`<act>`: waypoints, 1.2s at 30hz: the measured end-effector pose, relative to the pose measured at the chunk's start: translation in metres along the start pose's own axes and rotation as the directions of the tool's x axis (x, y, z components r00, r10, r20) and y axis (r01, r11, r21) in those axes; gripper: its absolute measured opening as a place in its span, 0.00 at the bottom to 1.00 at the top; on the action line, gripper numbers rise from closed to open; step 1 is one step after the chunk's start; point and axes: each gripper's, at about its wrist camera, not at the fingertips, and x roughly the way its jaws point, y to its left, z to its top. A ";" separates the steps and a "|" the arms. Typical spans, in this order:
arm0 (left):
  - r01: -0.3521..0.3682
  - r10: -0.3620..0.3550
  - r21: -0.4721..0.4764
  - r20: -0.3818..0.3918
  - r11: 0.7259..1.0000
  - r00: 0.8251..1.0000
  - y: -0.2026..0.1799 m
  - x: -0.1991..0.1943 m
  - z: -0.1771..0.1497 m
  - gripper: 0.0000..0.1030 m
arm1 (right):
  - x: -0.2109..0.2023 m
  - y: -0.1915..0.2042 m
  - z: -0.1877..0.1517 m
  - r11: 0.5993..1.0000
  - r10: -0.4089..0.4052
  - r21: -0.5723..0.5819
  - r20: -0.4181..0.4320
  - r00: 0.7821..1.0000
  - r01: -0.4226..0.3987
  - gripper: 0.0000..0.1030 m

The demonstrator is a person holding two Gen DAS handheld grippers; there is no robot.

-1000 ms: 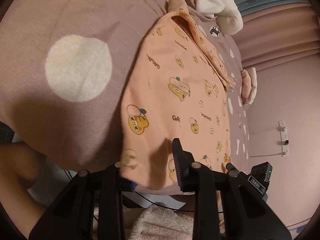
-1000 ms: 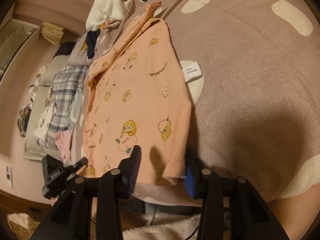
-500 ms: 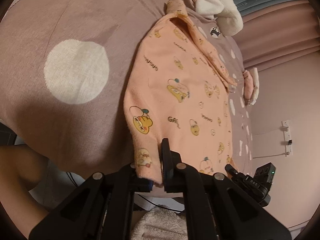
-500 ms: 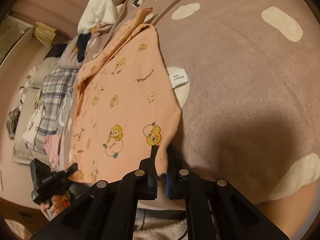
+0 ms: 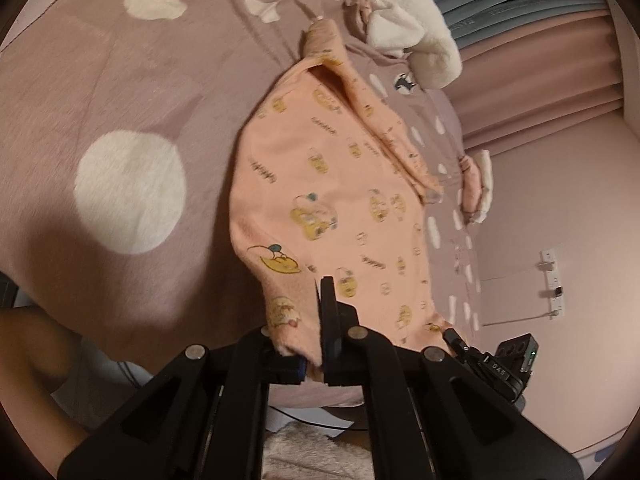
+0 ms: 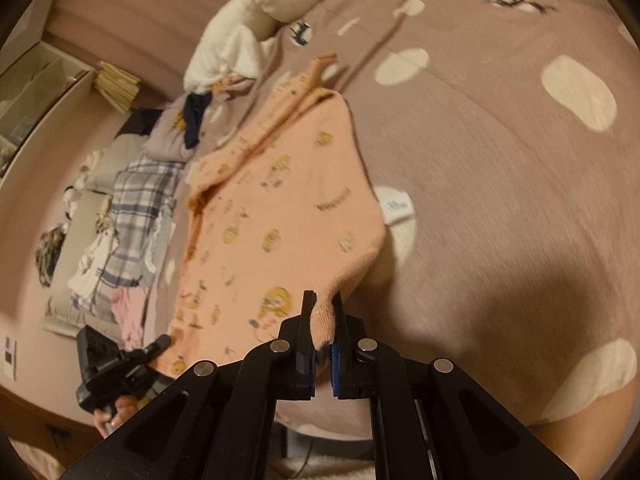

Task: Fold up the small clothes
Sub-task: 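Lift the held hem with both tools and carry it toward the collar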

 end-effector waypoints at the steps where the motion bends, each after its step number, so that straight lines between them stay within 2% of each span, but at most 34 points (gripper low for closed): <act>1: 0.010 -0.010 0.004 0.001 1.000 1.000 -0.002 0.000 0.003 0.01 | -0.001 0.003 0.003 1.000 0.005 -0.014 0.004 1.000 -0.005 0.07; 4: -0.004 0.003 0.018 0.021 1.000 1.000 -0.009 0.001 0.011 0.01 | -0.002 0.012 0.013 0.999 -0.005 -0.036 0.028 1.000 0.006 0.07; 7: -0.013 0.012 0.029 0.030 0.999 0.999 -0.013 0.004 0.016 0.01 | 0.002 0.020 0.019 0.995 -0.062 -0.076 0.039 0.997 0.065 0.07; 18: 0.010 -0.010 0.060 0.007 0.998 1.000 -0.031 0.016 0.035 0.01 | 0.002 0.020 0.036 0.995 -0.055 -0.080 0.046 0.997 0.058 0.07; 21: -0.003 0.003 0.069 0.007 0.998 1.000 -0.038 0.021 0.041 0.01 | 0.000 0.022 0.043 0.995 -0.055 -0.081 0.055 0.997 0.060 0.07; 36: 0.065 -0.066 0.029 0.006 0.997 0.998 -0.051 0.038 0.077 0.01 | 0.004 0.037 0.080 0.993 -0.031 -0.115 0.080 0.996 0.040 0.07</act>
